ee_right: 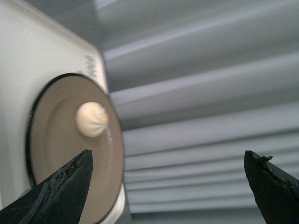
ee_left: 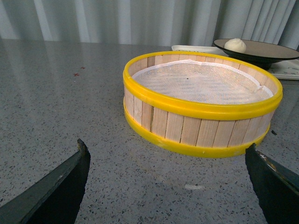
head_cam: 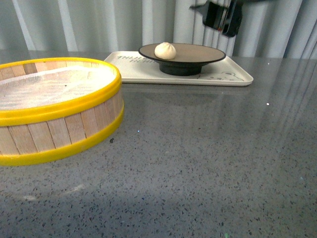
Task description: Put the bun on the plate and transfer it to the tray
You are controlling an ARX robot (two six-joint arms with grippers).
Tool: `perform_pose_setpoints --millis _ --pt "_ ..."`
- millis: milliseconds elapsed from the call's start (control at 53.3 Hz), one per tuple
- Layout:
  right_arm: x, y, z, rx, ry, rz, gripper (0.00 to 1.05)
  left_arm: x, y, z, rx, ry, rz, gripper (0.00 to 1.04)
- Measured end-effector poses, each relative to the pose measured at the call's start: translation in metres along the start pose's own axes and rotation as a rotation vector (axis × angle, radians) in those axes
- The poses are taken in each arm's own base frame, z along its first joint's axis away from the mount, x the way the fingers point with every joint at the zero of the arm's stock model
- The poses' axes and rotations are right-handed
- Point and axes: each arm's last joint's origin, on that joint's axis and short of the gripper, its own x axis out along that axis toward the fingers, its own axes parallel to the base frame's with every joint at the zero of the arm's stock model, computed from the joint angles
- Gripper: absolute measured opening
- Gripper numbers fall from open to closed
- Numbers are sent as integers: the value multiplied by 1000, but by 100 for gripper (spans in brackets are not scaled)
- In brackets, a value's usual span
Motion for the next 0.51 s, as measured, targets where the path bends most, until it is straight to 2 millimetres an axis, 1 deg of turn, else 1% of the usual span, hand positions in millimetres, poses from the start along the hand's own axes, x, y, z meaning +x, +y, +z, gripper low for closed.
perform_pose_setpoints --millis 75,150,206,300,357,375,394,413,450,469,507 --pt "-31 -15 12 125 34 -103 96 0 0 0 0 0 0 98" --pt "-43 -26 17 182 25 -141 96 0 0 0 0 0 0 98" --pt "-45 -28 16 216 29 -149 96 0 0 0 0 0 -1 98" --pt "-41 -16 10 251 47 -119 96 0 0 0 0 0 0 98" --pt "-41 -7 8 390 179 -146 90 0 0 0 0 0 0 98" --pt "-45 -3 7 443 246 -178 86 0 0 0 0 0 0 98" --pt "-49 2 6 536 298 -220 83 0 0 0 0 0 0 98" --pt "-51 4 5 574 318 -239 81 0 0 0 0 0 -2 98" --pt "-63 13 3 704 374 -311 74 0 0 0 0 0 2 98" --pt "-70 17 1 794 384 -351 70 0 0 0 0 0 2 98" --pt "-81 22 -1 879 384 -389 65 0 0 0 0 0 2 98"
